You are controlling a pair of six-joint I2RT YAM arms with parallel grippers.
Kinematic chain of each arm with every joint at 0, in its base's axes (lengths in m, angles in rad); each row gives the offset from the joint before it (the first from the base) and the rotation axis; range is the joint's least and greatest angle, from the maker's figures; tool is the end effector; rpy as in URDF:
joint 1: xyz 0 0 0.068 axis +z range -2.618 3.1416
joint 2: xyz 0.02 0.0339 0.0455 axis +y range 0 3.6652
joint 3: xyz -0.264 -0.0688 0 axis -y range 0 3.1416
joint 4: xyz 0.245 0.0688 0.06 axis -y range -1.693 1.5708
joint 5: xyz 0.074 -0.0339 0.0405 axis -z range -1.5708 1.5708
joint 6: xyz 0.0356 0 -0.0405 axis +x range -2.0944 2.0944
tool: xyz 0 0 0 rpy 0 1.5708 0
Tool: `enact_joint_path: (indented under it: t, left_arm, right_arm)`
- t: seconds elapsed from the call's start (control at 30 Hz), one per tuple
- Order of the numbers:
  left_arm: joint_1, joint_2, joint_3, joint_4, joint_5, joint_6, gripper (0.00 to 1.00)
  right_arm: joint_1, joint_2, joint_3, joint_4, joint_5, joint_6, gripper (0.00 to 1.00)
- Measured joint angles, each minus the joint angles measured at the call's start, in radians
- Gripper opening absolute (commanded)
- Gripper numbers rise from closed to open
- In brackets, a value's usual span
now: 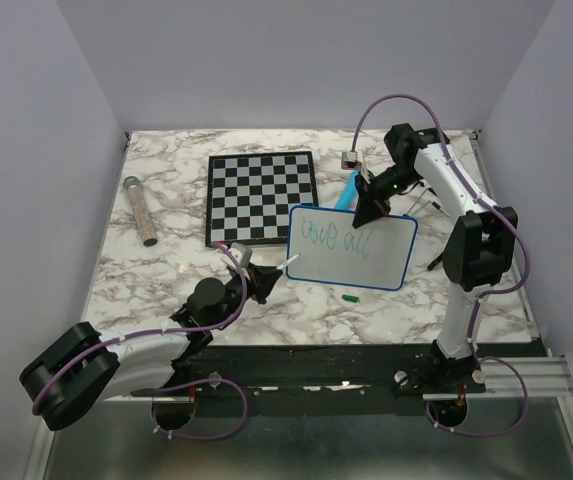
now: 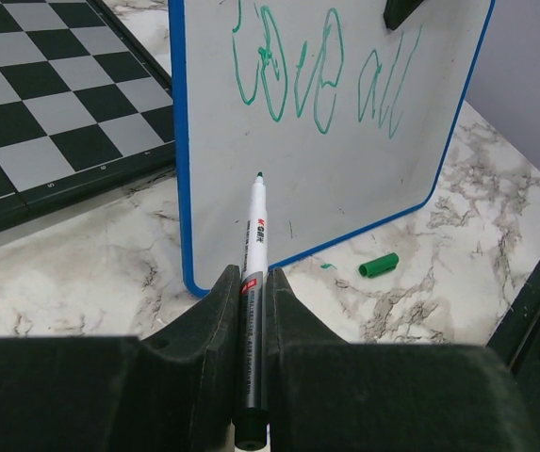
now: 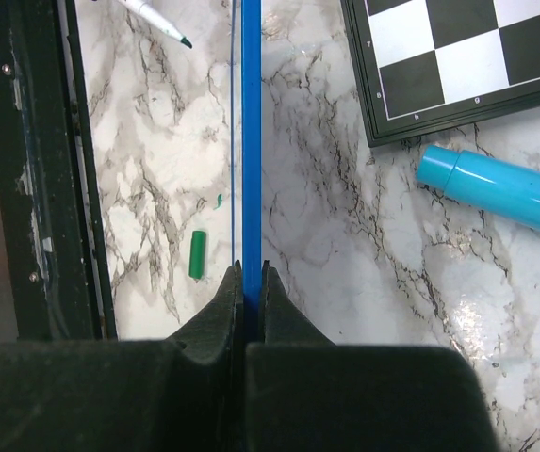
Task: Write a sentence on the whiteboard
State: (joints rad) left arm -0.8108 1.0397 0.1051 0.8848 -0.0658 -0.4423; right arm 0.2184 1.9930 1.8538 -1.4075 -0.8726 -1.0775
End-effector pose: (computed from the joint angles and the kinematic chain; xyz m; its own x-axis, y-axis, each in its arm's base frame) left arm 0.1322 -0.1357 0.1743 -0.3212 -0.2820 -0.9040 0.5981 0.6797 -0.4245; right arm 0.3665 0.1093 0.2829 -0.3236 -0.6518 -0.6859 -0.9341 0.1045 0.3414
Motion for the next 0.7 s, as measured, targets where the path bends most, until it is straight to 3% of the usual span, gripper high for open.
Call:
enact_joint_path:
  t: [0.7]
  left_arm:
    - [0.000,0.034,-0.003,0.041,0.003,-0.007,0.00]
  right_arm:
    - [-0.004,0.000,0.000,0.000,-0.002,-0.001,0.01]
